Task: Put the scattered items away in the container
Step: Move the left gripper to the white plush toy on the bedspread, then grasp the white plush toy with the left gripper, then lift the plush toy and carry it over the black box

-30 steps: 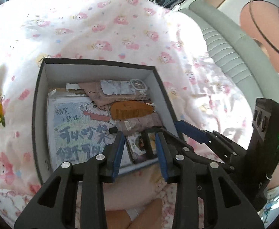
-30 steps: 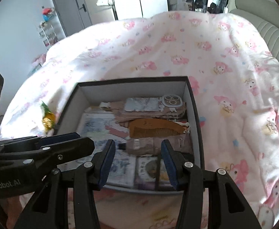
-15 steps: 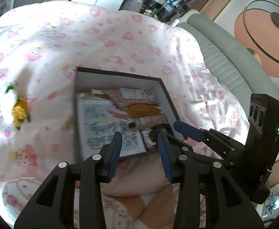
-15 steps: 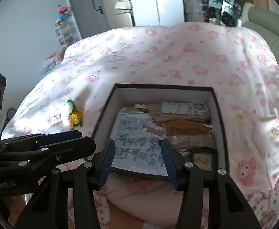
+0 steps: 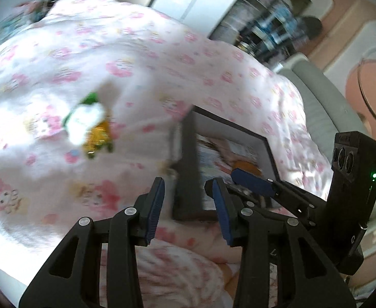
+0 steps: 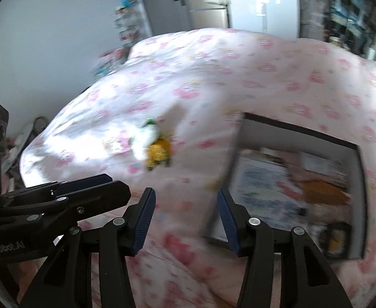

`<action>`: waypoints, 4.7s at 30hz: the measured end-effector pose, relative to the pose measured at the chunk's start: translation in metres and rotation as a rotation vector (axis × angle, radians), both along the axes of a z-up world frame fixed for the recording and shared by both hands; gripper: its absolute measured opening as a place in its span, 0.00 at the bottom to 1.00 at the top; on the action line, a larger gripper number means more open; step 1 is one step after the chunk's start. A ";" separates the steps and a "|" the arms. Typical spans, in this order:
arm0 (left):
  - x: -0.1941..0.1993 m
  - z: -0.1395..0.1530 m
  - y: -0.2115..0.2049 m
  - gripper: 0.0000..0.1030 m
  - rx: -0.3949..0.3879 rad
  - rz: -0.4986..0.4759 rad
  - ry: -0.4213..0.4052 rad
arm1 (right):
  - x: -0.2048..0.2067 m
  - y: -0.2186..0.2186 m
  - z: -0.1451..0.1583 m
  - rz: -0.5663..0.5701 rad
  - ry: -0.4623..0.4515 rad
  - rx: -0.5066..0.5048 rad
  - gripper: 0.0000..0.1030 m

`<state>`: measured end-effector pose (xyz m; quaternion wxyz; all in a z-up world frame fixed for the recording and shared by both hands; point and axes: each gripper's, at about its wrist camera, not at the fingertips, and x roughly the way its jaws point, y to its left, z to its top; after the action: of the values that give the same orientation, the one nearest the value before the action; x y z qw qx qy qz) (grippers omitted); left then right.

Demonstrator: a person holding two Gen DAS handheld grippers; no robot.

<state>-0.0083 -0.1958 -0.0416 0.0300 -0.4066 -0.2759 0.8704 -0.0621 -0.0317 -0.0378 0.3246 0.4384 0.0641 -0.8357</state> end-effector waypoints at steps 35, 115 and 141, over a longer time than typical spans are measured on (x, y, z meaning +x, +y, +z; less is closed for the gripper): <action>-0.136 -0.169 -0.193 0.36 0.265 0.278 -0.213 | -0.167 -0.177 -0.148 -0.026 -0.412 -0.115 0.45; -0.059 -0.181 -0.137 0.28 0.419 0.026 -0.348 | -0.062 -0.113 -0.140 0.045 -0.384 0.006 0.36; -0.094 -0.212 -0.119 0.37 0.415 -0.029 -0.446 | -0.074 -0.105 -0.161 0.035 -0.409 0.067 0.38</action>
<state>-0.1028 -0.3146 -0.2539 0.0638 -0.5767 -0.4419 0.6842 -0.1362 -0.1364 -0.1992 0.3307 0.6083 0.0320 -0.7208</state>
